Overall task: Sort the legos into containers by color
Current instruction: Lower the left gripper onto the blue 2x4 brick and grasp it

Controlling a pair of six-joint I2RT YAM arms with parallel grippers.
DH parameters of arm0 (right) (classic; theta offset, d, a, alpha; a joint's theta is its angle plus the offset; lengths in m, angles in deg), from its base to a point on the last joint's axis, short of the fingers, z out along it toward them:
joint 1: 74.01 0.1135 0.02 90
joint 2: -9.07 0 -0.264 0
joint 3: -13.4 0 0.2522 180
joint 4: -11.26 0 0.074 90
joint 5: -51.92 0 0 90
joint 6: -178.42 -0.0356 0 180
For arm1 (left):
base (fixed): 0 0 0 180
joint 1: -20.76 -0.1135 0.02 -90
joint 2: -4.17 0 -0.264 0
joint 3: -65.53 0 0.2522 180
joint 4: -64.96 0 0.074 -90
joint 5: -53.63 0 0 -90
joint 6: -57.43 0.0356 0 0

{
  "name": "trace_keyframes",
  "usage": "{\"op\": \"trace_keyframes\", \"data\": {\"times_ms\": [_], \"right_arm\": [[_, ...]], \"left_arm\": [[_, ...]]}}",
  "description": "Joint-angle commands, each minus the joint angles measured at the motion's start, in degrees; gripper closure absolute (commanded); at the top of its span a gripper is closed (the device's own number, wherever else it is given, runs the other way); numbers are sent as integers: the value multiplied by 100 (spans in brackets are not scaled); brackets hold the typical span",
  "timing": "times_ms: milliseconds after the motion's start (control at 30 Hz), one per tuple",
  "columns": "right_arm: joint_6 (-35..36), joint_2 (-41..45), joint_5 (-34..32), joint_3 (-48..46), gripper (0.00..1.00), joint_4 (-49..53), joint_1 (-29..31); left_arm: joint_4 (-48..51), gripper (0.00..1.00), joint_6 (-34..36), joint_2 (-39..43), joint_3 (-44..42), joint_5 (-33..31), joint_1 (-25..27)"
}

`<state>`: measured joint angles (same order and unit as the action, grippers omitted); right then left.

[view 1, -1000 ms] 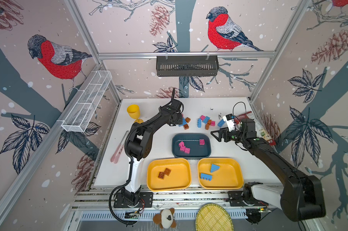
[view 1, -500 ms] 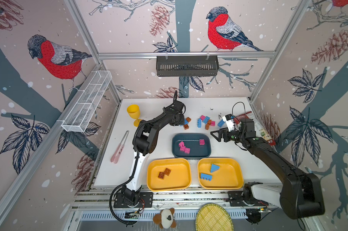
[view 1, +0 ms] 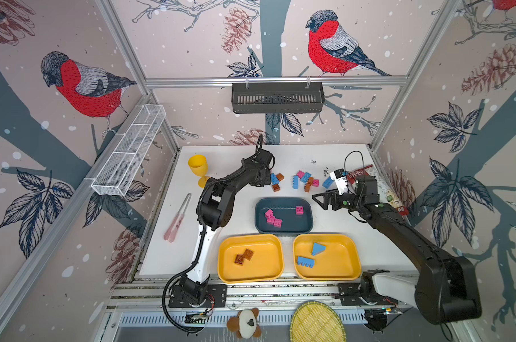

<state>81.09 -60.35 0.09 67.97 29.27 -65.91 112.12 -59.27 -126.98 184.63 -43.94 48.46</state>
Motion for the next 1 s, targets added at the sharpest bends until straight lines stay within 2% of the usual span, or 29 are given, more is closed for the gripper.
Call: {"op": "trace_keyframes", "data": {"times_ms": [0, 200, 367, 667, 967], "right_arm": [[43, 8, 49, 23, 1, -104, -10], [48, 11, 42, 23, 1, -109, -23], [57, -2, 50, 35, 1, -100, -27], [66, 28, 52, 14, 1, -78, -54], [65, -1, 77, 14, 1, -96, -62]], "left_arm": [[239, 44, 151, 137, -5, -276, -15], [74, 44, 106, 248, -2, 34, 5], [-54, 43, -91, 24, 57, 270, 4], [-37, 43, -266, -318, 351, 181, -16], [238, 58, -136, -471, 610, -291, -15]]}}
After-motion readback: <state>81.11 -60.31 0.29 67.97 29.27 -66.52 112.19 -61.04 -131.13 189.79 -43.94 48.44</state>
